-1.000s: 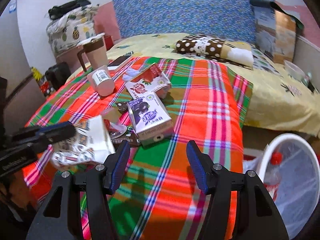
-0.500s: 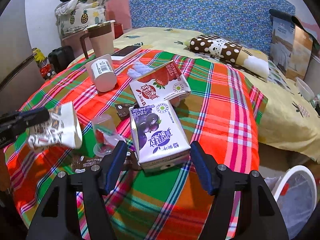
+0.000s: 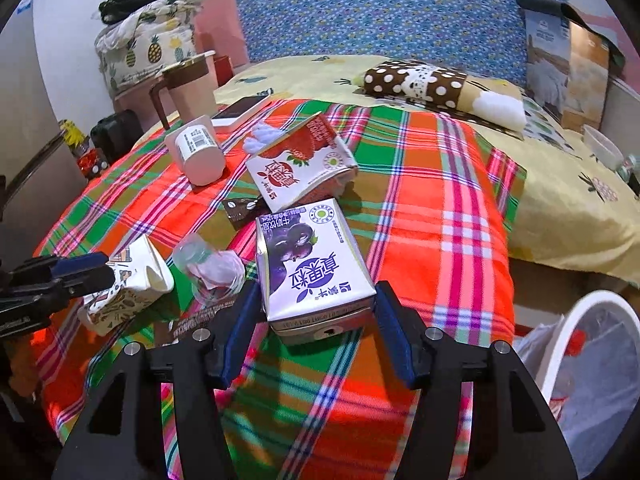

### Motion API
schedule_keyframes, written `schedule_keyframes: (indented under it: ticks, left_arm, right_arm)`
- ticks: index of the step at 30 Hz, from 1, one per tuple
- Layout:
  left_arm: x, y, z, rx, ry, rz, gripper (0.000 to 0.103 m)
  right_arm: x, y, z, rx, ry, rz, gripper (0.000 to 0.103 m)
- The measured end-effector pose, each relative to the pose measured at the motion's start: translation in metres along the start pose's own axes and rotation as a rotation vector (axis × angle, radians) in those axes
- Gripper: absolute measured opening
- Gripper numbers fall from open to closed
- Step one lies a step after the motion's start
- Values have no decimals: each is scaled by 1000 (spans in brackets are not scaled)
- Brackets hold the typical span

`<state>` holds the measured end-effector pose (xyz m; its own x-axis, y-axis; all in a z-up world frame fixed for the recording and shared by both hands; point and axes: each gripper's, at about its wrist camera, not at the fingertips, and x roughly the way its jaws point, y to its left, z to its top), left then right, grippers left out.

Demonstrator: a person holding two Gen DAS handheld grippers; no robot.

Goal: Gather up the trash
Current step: 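Grasp the white patterned paper wrapper with the left tool while the right grasps the purple grape juice carton, then lift the wrapper and carton and carry both over the white bin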

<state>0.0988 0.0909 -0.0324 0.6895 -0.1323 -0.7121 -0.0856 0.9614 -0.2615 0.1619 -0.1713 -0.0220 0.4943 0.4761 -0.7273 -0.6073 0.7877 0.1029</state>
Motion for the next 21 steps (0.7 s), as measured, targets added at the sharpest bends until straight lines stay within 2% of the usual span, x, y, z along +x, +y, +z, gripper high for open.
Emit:
schedule_keyframes:
  ticks: [4, 8, 12, 19, 21]
  left_arm:
    - [-16, 1, -1, -3, -43, 0, 47]
    - [-25, -11, -2, 44, -67, -39, 47]
    - [-17, -25, -5, 112, -43, -57, 47]
    - [4, -38, -14, 199, 20, 1, 47]
    - [8, -38, -16, 208, 29, 29, 41]
  right_arm:
    - [-6, -2, -3, 25, -7, 2, 59]
    - [-9, -3, -7, 39, -10, 1, 59]
    - [-14, -5, -10, 58, -19, -3, 59]
    - [-21, -8, -15, 84, -37, -14, 59]
    - [-22, -7, -16, 87, -38, -16, 59]
